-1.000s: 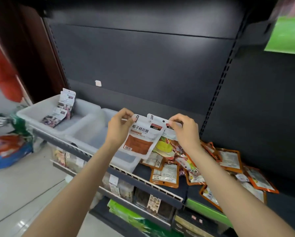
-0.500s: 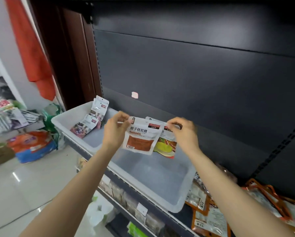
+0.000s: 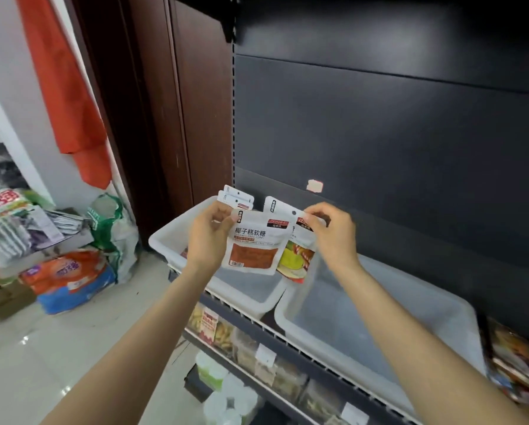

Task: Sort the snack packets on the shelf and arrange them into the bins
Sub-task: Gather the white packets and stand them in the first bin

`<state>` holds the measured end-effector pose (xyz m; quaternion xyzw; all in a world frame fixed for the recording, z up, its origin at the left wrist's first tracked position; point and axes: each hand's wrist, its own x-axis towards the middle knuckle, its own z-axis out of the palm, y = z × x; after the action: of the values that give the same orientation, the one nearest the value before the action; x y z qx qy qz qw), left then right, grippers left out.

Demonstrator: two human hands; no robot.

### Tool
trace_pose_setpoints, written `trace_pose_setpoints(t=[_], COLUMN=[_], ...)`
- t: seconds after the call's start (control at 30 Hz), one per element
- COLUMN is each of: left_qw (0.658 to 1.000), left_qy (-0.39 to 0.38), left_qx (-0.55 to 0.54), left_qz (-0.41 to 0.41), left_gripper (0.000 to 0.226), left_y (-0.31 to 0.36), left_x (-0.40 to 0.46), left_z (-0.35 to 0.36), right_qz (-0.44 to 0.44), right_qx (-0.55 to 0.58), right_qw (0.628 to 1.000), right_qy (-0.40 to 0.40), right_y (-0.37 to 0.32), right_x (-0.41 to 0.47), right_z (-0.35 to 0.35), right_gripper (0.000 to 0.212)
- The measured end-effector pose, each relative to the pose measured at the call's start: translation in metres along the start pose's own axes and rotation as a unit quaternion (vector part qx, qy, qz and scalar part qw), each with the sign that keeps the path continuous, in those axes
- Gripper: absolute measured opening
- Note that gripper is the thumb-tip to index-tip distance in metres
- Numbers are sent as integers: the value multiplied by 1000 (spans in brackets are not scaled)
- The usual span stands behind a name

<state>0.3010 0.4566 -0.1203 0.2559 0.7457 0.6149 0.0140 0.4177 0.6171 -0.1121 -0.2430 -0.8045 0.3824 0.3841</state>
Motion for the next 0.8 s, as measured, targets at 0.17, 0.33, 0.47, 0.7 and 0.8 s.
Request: trace_pose_setpoints(t=[0.17,0.33,0.47,0.7,0.8], left_qw=[1000,999,998,989,986], left_qy=[1,-20,-56,-141,-150], left_qx=[5,12,29,42,52], left_qz=[3,-23,-15,-15,-41], left_gripper=[10,12,11,15,15], left_y=[-32,-68,-91,-139,-162], left_x=[37,74,107,154,166], left_z=[-45,-71,-81,-95,-100], right_qz=[12,35,47,69,115], right_qx=[-18,-33,-40,-4,19], right_qw=[1000,999,998,993,990], right_qy=[20,11,-16,-95,-83], right_y=[-17,-18,-12,13,22], right_x=[6,16,32,60,68], right_z=[62,112,146,206,227], right_gripper=[15,15,12,13,14])
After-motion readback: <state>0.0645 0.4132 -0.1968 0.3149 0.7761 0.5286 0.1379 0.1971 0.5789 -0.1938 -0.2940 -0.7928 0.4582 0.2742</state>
